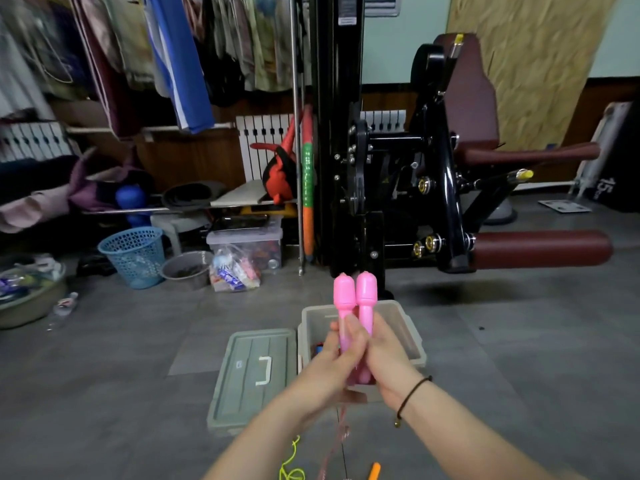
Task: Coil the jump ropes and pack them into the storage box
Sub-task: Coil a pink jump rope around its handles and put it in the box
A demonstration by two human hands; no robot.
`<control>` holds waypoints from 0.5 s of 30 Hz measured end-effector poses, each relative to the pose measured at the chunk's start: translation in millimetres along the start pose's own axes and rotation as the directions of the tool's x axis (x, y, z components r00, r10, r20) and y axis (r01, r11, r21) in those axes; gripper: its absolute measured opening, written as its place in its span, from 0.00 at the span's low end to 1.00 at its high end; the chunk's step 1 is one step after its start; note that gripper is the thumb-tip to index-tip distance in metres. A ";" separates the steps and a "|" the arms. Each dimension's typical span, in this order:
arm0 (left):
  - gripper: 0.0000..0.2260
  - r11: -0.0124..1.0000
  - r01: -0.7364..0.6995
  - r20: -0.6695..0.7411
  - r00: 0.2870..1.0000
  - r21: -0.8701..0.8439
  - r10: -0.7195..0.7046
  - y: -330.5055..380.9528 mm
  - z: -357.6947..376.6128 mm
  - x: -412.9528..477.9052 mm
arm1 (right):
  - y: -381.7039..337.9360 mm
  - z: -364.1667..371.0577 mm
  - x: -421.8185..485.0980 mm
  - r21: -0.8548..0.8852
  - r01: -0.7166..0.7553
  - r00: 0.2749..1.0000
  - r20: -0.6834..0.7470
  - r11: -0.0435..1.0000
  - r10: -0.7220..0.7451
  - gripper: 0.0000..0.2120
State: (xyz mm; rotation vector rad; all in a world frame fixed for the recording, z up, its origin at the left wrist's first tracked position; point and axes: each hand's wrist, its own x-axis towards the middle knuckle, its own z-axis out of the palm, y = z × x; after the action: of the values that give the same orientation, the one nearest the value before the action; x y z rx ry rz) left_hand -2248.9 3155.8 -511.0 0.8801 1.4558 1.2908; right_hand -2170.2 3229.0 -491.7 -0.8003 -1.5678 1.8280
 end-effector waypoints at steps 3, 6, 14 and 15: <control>0.27 0.995 -0.095 -0.023 0.995 0.000 0.095 -5.4 4.7 9.3 | 2.0 4.5 3.0 0.007 0.015 1.000 0.001 1.000 -0.015 0.06; 0.18 0.986 -0.162 -0.022 0.986 0.027 0.162 -5.3 -3.1 11.3 | 0.9 3.3 5.3 -0.042 0.025 0.997 0.075 0.999 -0.022 0.10; 0.06 0.992 -0.053 0.187 0.982 0.113 0.031 0.4 -34.1 6.0 | 8.0 -20.1 14.8 -0.185 -0.033 0.935 0.341 0.982 0.096 0.20; 0.06 0.993 -0.021 0.200 0.980 0.117 -0.003 0.8 -36.8 4.4 | 7.1 -23.6 15.7 -0.108 -0.071 0.920 0.378 0.992 0.107 0.25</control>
State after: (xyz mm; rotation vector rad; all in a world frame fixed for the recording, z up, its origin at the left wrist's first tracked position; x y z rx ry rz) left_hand -2285.4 3149.6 -512.1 1.0652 1.3807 1.0964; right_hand -2162.6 3255.1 -502.7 -0.5830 -1.8971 2.0859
